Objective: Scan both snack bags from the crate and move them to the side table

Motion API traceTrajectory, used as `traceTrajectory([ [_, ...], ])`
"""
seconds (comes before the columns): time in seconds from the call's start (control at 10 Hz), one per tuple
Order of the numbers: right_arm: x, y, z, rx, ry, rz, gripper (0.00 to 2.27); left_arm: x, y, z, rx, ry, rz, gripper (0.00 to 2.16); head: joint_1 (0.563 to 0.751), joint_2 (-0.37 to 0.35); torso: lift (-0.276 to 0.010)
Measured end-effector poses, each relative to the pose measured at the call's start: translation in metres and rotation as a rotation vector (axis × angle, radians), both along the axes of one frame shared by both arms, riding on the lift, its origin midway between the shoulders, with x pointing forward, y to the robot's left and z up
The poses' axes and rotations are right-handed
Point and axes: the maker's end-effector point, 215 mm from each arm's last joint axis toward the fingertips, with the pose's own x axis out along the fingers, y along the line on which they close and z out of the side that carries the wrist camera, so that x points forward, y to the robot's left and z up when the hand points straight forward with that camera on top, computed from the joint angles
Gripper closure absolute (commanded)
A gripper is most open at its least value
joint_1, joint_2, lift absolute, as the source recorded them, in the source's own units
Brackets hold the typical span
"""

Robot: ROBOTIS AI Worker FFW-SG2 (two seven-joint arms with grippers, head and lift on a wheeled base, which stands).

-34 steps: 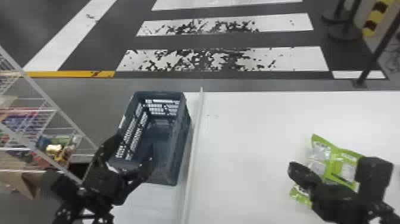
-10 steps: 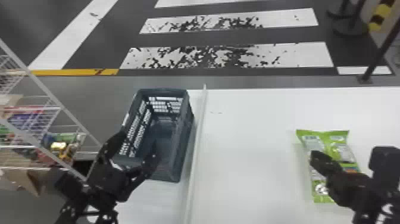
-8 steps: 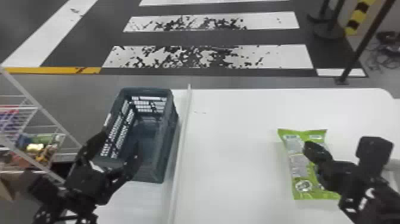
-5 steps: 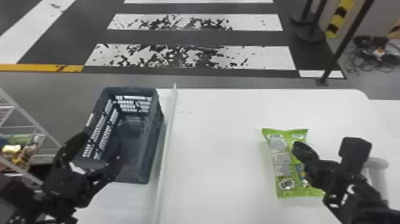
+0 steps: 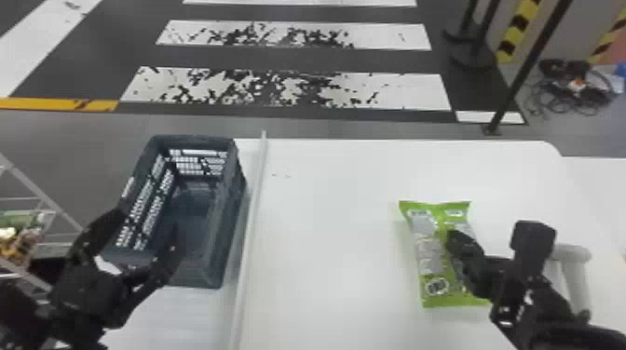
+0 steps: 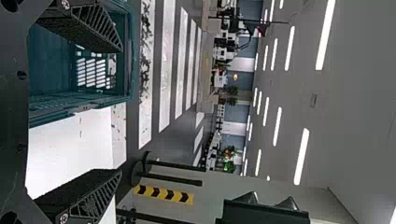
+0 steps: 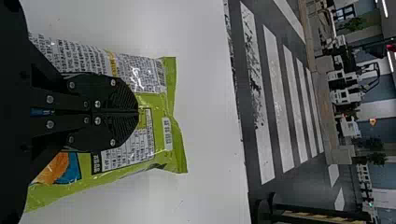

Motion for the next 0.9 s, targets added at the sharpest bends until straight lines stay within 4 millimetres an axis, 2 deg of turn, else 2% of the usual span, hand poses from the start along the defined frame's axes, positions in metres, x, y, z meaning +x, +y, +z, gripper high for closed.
traceTrajectory([
  [0.3, -0.007, -0.004, -0.017, -0.008, 0.028, -0.018, 2.25, 0.002, 0.000, 0.002, 0.000, -0.004, -0.001, 0.08, 0.695, 0.014, -0.029],
  [0.6, -0.025, -0.009, -0.032, -0.017, 0.068, -0.054, 2.25, 0.001, -0.001, 0.001, -0.002, -0.002, -0.006, 0.08, 0.695, 0.005, -0.029],
  [0.9, -0.039, -0.023, -0.033, -0.026, 0.088, -0.086, 2.25, 0.000, -0.002, -0.001, -0.005, 0.000, -0.009, 0.08, 0.695, -0.015, -0.029],
])
